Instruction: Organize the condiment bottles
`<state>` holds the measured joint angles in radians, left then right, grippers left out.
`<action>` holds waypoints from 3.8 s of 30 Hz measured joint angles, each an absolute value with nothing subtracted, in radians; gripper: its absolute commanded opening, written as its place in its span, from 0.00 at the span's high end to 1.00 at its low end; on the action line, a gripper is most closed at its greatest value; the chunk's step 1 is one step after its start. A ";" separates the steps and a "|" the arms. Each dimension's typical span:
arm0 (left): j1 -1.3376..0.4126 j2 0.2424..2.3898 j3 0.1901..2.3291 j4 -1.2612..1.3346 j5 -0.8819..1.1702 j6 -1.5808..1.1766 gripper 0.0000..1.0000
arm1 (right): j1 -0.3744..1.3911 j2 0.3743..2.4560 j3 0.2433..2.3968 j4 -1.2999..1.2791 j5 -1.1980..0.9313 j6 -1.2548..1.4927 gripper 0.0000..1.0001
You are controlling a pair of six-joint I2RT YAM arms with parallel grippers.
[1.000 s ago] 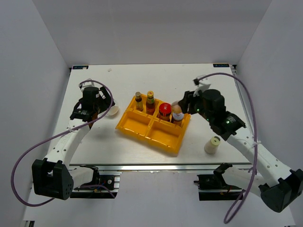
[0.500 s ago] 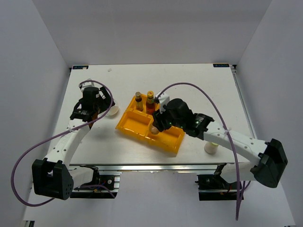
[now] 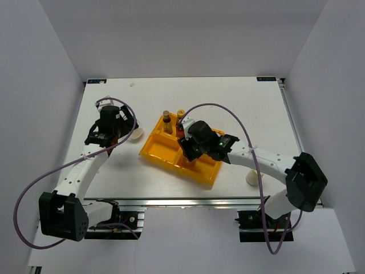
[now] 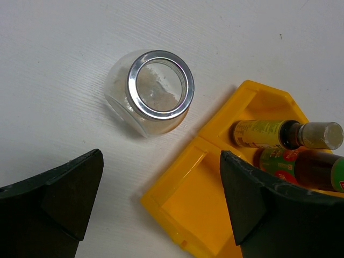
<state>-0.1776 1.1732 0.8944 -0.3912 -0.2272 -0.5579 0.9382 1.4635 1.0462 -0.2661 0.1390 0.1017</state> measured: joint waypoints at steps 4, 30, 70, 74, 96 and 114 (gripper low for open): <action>-0.178 1.173 0.894 -0.391 -0.228 -0.558 0.02 | 0.938 1.521 1.052 -0.266 0.135 0.104 0.71; -0.178 1.173 0.891 -0.388 -0.228 -0.551 0.02 | 0.939 1.182 1.008 -0.368 0.247 0.249 0.11; -0.178 1.173 0.888 -0.386 -0.228 -0.546 0.02 | 0.366 0.914 0.695 -0.879 0.433 0.646 0.56; -0.178 1.173 0.875 -0.386 -0.228 -0.546 0.02 | 0.360 0.915 0.695 -0.857 0.419 0.629 0.71; -0.178 1.169 0.865 -0.382 -0.241 -0.546 0.02 | 0.796 1.007 0.914 -0.637 0.147 0.297 0.87; -0.178 1.225 0.877 -0.402 -0.289 -0.564 0.02 | 0.892 1.288 0.915 -0.464 0.154 0.255 0.64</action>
